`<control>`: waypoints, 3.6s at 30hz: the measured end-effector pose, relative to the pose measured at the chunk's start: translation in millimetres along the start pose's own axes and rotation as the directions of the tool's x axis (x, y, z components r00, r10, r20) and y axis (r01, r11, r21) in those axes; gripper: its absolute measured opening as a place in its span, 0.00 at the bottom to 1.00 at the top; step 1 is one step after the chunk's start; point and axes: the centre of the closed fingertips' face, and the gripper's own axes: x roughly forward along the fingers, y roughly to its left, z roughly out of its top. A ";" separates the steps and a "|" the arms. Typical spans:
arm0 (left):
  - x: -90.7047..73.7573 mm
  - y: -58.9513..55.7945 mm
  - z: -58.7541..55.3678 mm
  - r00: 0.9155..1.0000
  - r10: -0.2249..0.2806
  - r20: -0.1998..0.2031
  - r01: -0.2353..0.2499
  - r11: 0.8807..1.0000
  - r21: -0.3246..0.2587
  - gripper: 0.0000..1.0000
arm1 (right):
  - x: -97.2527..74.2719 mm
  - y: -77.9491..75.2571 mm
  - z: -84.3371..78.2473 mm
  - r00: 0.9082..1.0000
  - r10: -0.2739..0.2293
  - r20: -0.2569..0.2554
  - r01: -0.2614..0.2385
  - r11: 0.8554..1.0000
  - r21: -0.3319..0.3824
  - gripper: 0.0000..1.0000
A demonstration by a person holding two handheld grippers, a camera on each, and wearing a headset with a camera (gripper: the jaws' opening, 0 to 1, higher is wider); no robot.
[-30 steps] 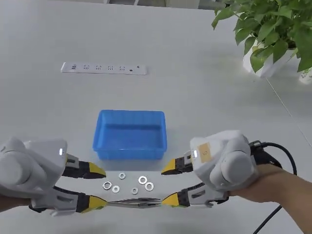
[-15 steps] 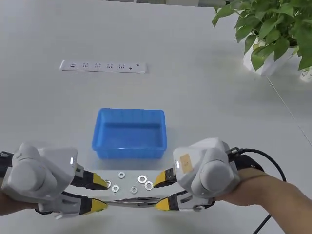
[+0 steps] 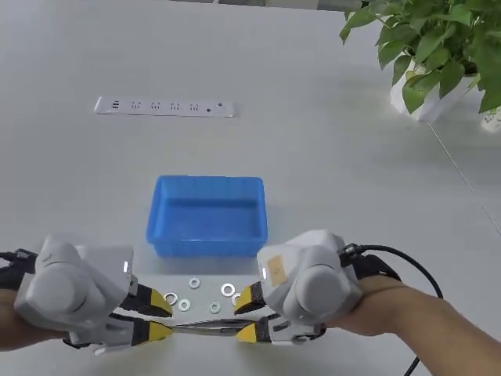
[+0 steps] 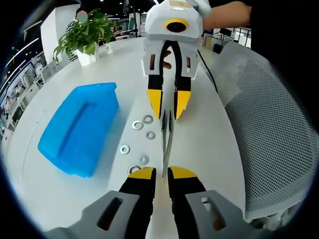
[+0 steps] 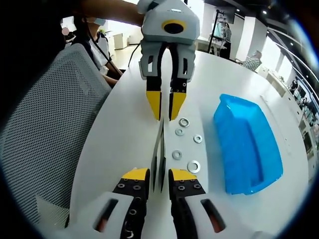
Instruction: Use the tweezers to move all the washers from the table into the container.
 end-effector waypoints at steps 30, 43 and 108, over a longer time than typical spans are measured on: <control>8.2 -3.8 0.4 0.999 -0.034 -0.015 0.035 0.999 0.037 0.07 | 9.5 0.6 -2.6 1.000 0.019 -0.008 -0.019 1.000 0.013 0.13; -7.4 -3.0 16.8 1.000 -0.029 -0.004 0.030 0.998 0.054 0.06 | 8.3 -0.3 0.0 1.000 0.015 -0.007 -0.015 1.000 0.008 0.13; -31.5 -22.3 103.5 0.992 -0.086 0.087 0.070 0.983 0.170 0.08 | 4.1 3.9 28.4 0.997 -0.017 0.072 0.014 0.999 0.042 0.10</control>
